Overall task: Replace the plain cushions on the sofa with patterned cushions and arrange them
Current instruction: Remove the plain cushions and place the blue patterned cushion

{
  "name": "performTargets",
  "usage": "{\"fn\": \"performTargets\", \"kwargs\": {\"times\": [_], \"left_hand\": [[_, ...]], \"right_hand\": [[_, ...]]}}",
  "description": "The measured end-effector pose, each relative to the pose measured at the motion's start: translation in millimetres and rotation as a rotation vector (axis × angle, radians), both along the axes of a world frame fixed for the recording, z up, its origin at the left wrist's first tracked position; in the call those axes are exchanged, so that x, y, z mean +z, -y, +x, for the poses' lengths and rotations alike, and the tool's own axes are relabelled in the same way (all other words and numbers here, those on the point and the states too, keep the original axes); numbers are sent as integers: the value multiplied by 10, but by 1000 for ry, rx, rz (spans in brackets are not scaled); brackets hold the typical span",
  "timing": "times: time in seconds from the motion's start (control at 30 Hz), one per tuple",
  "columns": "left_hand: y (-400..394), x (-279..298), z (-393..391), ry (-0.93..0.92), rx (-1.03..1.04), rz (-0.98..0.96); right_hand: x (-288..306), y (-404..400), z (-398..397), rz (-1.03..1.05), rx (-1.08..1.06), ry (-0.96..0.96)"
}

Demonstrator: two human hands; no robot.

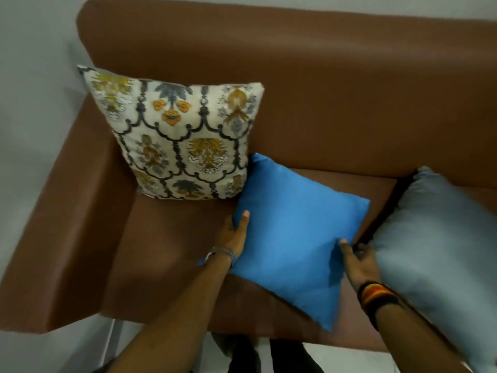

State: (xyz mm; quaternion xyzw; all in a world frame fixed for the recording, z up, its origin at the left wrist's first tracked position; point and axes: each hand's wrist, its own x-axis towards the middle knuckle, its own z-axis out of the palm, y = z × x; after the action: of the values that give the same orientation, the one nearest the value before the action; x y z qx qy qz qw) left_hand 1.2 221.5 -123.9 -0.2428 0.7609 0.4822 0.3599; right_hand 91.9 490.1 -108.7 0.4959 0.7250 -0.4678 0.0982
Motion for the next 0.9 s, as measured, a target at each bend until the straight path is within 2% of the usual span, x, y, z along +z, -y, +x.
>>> {"fn": "performTargets", "kwargs": {"times": [0.07,0.17,0.27,0.4,0.5,0.57,0.6,0.67,0.73,0.77,0.83,0.9], "left_hand": [[-114,-41,18,-55,-93,-18],[-165,-131,21,-138,-118,-19],[-263,-115,44,-183,-86,24],[-390,338,-61,-67,27,58],[-398,705,-123,-121,312,361],[-533,902,-163,-126,423,457],[-687,969,-193,-137,400,437],[-996,992,-310,-199,222,314],[-1251,940,-425,-349,12,140],[-1371,914,-485,-387,-37,131],[-1524,810,-642,-435,-39,105],[-1640,708,-870,-439,5,77]], "right_hand": [[-120,-156,72,-120,-34,50],[-391,-240,67,-260,16,94],[-555,-223,86,-339,-18,-6],[-155,-693,166,-407,-35,-185],[346,-1389,192,-603,-110,-227],[658,-1706,81,-717,-182,-288],[785,-1804,-45,-731,-201,-305],[799,-1948,-317,-673,-124,-323],[784,-1958,-584,-558,61,-322],[719,-1972,-688,-494,153,-347],[656,-1924,-842,-390,327,-359],[612,-1861,-951,-333,366,-341]]}}
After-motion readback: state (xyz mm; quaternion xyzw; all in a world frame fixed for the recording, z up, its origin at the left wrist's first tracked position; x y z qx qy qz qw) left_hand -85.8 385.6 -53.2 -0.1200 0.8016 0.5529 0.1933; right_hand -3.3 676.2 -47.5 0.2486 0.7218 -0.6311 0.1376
